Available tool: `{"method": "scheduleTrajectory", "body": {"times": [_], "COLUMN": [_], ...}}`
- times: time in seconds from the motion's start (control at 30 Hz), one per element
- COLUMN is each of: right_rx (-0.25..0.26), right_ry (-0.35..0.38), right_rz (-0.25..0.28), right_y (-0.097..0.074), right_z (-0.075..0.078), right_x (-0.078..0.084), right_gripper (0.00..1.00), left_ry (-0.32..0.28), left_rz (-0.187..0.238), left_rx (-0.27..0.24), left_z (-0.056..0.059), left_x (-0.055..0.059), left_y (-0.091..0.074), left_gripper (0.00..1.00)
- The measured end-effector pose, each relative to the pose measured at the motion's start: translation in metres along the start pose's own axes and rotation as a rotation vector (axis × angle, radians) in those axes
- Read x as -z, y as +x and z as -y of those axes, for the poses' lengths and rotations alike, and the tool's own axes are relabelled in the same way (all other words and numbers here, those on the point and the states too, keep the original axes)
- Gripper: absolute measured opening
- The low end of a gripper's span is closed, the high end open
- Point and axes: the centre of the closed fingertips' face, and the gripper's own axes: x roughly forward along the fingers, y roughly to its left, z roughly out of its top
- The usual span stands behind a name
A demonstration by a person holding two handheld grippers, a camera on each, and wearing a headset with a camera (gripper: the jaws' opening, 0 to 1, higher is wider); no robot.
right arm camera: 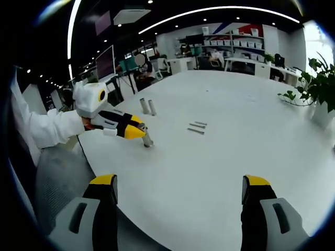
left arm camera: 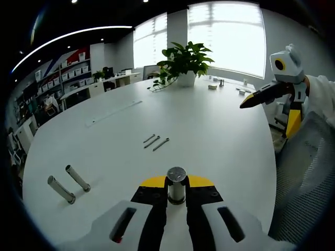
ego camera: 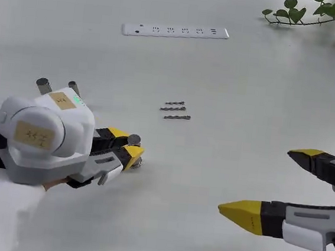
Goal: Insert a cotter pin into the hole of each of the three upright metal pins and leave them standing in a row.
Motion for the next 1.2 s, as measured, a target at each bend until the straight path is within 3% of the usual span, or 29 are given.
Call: {"method": "scheduleTrajectory", "body": {"times": [0.57,0.77,0.83,1.0,1.07,1.2], "right_rx": [0.014,0.015,0.016,0.021,0.02,0.018], "right_ry": [-0.001,-0.004,-0.002,0.002,0.002,0.003], "right_rz": [0.005,0.003,0.004,0.005,0.007,0.009], "right_y": [-0.002,-0.003,-0.003,-0.004,-0.004,-0.004], "right_z": [0.001,0.0,0.0,0.001,0.001,0.0], "right_x": [0.0,0.0,0.001,0.001,0.001,0.001], "right_gripper": [0.96,0.96,0.96,0.96,0.96,0.96], "left_ry": [-0.029,-0.035,-0.067,-0.05,-0.069,-0.07], "left_rz": [-0.005,0.007,0.017,0.037,0.05,0.077], "left_rx": [-0.004,-0.007,-0.018,-0.023,-0.023,-0.01], "left_z": [0.002,0.003,0.003,0.005,0.004,0.004], "left_x": [0.012,0.011,0.011,0.011,0.011,0.003], "left_y": [0.001,0.001,0.001,0.0,-0.001,-0.005], "left_gripper": [0.09,0.09,0.1,0.1,0.1,0.13]}}
